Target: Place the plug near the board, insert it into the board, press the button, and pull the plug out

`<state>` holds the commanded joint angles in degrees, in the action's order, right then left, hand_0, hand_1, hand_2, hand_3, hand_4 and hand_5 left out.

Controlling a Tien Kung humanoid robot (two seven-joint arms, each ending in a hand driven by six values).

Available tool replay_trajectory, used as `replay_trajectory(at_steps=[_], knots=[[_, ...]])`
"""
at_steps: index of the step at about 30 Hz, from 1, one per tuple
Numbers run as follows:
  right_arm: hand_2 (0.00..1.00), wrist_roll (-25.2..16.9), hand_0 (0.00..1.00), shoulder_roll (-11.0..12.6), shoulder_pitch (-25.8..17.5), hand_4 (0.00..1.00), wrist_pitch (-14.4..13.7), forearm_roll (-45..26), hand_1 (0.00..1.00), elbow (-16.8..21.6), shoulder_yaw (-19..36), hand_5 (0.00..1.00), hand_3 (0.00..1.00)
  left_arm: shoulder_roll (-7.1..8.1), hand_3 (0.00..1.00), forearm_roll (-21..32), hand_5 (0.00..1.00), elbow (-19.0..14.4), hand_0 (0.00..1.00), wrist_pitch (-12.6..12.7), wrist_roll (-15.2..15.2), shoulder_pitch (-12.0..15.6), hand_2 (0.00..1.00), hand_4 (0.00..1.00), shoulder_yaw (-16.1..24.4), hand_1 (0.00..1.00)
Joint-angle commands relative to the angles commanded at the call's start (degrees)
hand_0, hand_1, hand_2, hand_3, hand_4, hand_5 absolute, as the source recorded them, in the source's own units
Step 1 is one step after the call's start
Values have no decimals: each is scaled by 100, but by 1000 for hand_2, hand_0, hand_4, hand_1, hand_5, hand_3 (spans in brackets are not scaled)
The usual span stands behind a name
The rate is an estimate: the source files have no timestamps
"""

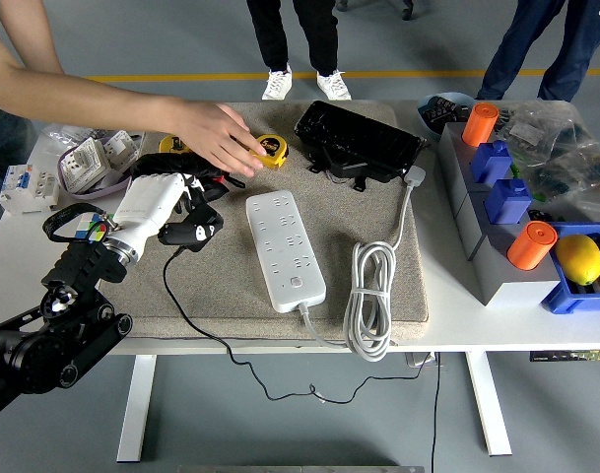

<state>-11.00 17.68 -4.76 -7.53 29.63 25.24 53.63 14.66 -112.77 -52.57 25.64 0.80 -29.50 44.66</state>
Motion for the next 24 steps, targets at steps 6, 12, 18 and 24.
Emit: replay_trajectory(at_steps=[6, 12, 18, 24], knots=[[564, -1, 605, 1, -8, 706, 3, -1, 611, 3, -16, 208, 541, 7, 547, -25, 137, 29, 291, -21, 20, 39, 475, 791, -20, 453], [564, -3, 606, 3, -2, 706, 4, -4, 611, 6, 8, 208, 542, 9, 563, -13, 150, 45, 317, -148, 104, 27, 537, 809, -15, 497], [564, -4, 605, -3, -8, 706, 8, -7, 611, 4, 12, 208, 541, 4, 592, -18, 208, 32, 364, -269, 171, 43, 574, 843, 39, 561], [564, -5, 608, -6, -18, 706, 14, -6, 611, 7, 16, 208, 542, 13, 618, 23, 305, -31, 430, -301, 123, 88, 607, 930, 114, 614]])
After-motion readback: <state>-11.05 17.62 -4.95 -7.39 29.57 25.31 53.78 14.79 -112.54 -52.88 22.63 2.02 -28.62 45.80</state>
